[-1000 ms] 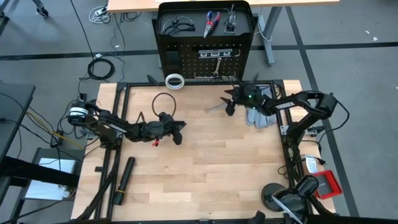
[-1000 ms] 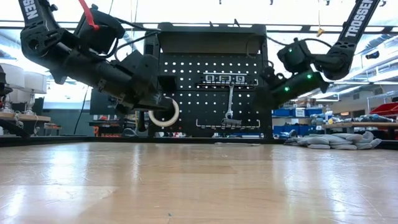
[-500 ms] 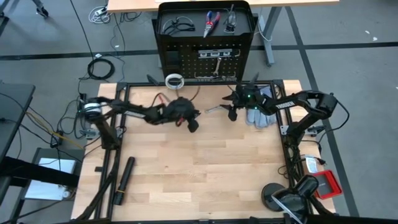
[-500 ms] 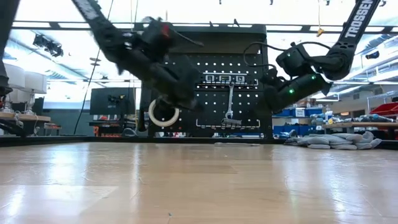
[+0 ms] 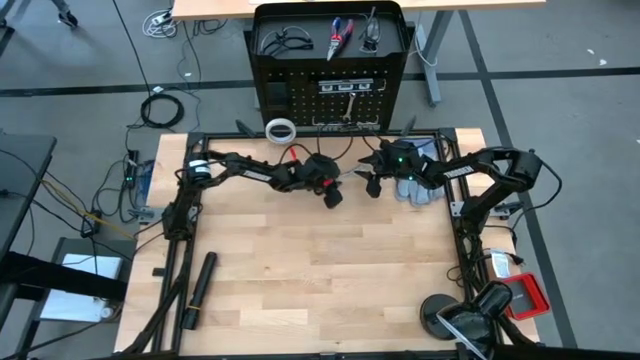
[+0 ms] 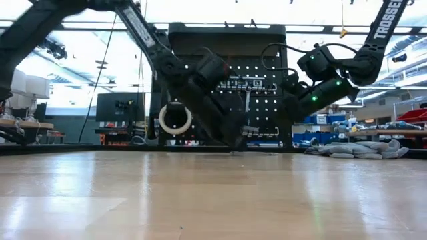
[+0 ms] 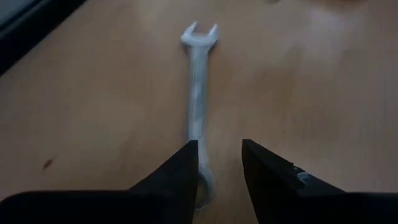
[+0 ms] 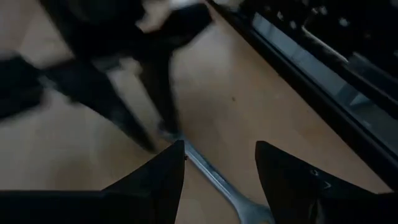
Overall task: Hang tools onto peg board
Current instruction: Hang the silver wrench on the black pegboard
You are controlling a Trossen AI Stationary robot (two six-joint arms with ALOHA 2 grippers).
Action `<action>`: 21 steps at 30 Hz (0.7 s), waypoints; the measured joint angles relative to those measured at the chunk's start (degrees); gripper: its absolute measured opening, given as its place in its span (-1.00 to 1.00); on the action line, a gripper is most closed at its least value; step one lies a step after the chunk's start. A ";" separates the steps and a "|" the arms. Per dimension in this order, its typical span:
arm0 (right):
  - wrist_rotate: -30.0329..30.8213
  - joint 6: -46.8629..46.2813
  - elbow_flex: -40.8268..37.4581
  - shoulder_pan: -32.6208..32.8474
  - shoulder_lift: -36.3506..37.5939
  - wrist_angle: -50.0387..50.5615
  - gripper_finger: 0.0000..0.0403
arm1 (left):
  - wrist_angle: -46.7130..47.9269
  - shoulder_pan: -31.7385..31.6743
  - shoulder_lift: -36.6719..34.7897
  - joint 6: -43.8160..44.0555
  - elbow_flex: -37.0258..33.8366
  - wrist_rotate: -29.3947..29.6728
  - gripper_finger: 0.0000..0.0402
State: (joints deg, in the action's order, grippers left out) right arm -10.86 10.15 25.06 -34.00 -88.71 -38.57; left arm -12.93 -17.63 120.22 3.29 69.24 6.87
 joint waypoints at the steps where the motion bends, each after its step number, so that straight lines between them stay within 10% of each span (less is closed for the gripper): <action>1: -0.74 0.06 0.00 0.00 0.11 -0.40 0.01 | 0.58 0.11 0.05 -0.50 -0.10 0.98 -0.34; 13: -4.16 0.52 0.00 -1.27 0.35 -5.19 0.01 | 7.78 0.46 -0.84 1.47 0.25 -2.47 -0.37; 21: -5.48 0.40 0.00 -1.73 0.35 -5.47 0.01 | 18.03 0.83 -2.19 6.43 3.32 -15.53 -0.48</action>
State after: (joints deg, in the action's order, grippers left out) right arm -16.34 10.55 25.06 -35.73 -88.36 -44.04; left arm 5.10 -16.80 118.03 9.71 72.56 -8.67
